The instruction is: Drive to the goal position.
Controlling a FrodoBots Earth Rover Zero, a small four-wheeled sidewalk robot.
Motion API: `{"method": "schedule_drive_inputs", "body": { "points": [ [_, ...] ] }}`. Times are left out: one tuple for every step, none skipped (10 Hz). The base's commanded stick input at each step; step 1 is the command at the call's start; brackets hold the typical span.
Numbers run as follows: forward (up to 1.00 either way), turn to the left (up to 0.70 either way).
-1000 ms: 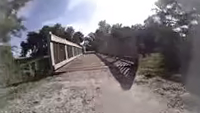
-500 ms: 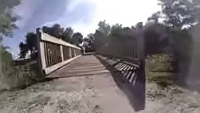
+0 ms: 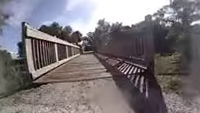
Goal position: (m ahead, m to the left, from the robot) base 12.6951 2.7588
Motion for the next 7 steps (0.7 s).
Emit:
{"method": "schedule_drive_inputs", "body": {
  "points": [
    [0.85, 0.0],
    [0.85, 0.0],
    [0.85, 0.0],
    [0.85, 0.0],
    [0.85, 0.0],
    [0.85, 0.0],
    [0.85, 0.0]
  ]
}}
